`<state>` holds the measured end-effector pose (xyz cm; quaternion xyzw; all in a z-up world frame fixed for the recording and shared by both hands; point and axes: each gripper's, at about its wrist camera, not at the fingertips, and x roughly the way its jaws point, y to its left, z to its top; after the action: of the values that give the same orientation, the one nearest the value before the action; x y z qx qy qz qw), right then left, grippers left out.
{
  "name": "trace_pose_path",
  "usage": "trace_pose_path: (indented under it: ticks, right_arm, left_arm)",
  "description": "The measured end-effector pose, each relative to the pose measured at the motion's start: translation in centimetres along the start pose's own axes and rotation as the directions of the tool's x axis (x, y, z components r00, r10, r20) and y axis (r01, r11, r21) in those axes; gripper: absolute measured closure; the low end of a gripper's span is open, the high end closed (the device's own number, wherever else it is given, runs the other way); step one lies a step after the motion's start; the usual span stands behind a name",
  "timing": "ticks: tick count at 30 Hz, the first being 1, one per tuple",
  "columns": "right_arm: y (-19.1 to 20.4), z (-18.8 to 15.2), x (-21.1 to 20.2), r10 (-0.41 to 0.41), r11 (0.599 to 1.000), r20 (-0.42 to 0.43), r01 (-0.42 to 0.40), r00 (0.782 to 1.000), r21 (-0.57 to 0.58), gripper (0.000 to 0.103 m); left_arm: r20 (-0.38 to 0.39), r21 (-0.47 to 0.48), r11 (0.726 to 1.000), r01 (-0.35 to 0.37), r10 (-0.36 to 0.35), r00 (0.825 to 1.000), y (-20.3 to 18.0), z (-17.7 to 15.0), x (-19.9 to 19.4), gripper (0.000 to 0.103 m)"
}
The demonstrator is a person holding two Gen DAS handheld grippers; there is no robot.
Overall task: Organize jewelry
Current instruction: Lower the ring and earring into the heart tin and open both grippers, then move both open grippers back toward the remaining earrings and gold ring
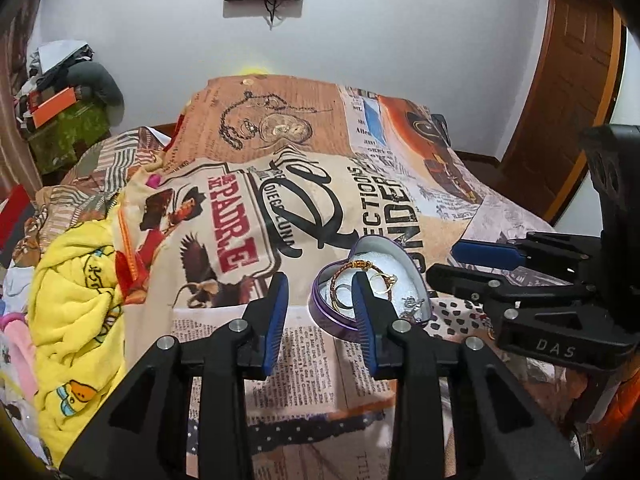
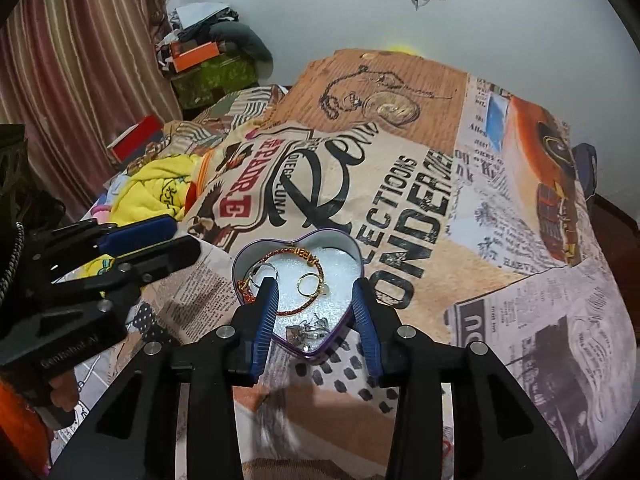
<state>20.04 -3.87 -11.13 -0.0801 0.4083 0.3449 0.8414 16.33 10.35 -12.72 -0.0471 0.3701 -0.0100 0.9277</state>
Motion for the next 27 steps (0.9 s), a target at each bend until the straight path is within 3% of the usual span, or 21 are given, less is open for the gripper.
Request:
trace_pose_path:
  ticks: [16,27]
  right_arm:
    - [-3.3,-2.5,-6.8,-0.087,0.995,0.069,0.083,0.994,0.062,0.068]
    - [-9.3,-7.2,-9.6,-0.192,0.965,0.017,0.185,0.981,0.187,0.068]
  left_arm:
    - [0.008,0.071,0.997,0.038,-0.039,0.999,-6.2,-0.2,-2.9,0.060]
    - [-0.118,0.092,0.987,0.133,-0.121,0.986,-11.5,-2.1,0.9,0.059]
